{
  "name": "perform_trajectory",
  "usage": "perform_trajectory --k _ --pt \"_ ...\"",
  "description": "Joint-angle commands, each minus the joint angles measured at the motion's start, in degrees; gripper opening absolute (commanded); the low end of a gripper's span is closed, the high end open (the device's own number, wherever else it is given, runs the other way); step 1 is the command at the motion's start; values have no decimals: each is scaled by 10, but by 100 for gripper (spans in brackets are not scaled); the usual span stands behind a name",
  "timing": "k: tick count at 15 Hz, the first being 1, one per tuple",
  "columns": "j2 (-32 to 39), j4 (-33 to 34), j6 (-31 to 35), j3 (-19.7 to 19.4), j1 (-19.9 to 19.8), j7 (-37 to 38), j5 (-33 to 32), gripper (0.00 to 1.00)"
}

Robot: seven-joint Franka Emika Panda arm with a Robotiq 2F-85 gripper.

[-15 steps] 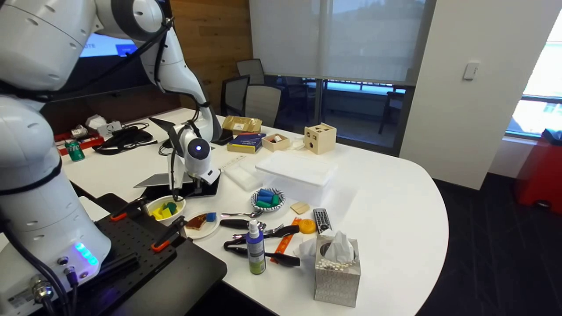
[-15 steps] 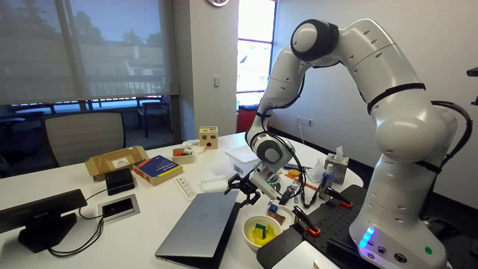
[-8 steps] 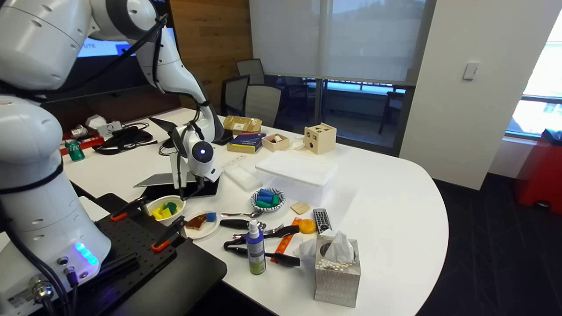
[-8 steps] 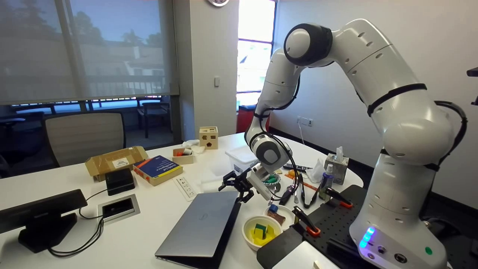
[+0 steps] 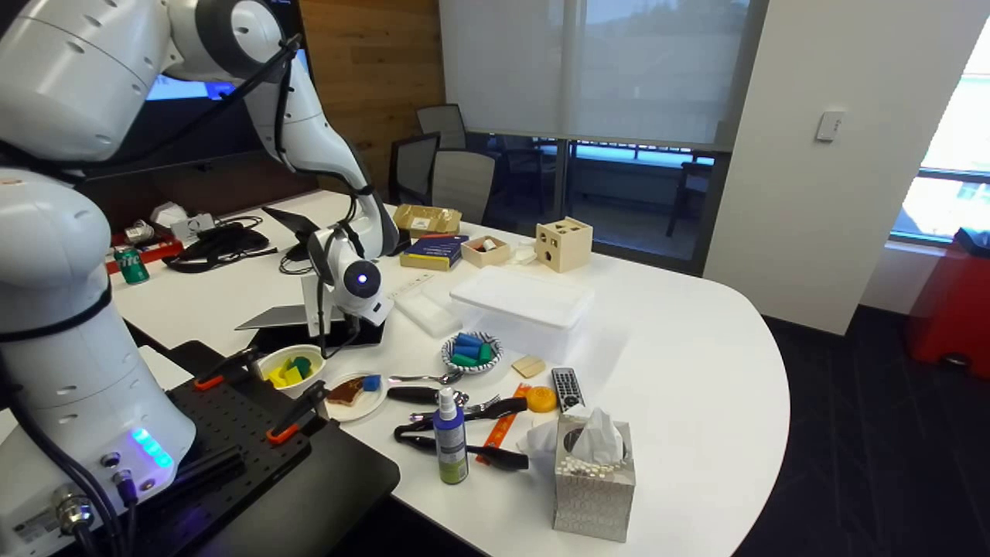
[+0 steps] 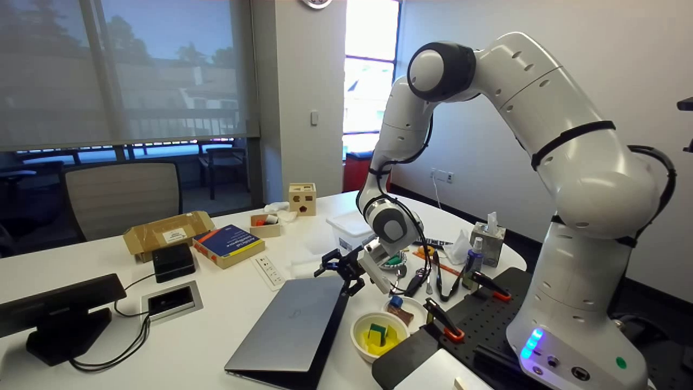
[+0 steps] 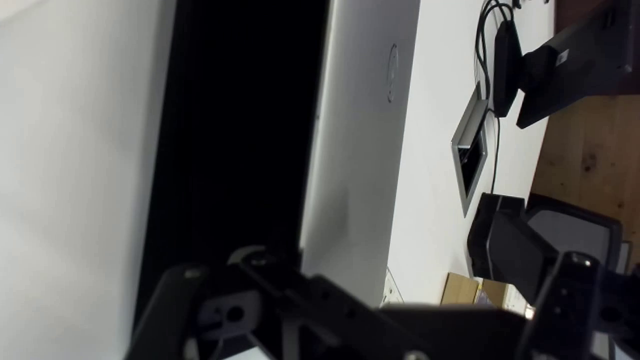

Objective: Open the laptop.

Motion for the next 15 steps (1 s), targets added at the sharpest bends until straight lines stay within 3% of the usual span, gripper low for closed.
perform_trajectory --k 1,9,15 --pt "1 4 -38 -11 5 -35 9 100" --pt "-10 -1 -90 -17 -2 -57 -41 100" --pt "-24 8 -73 -15 8 -52 -100 100"
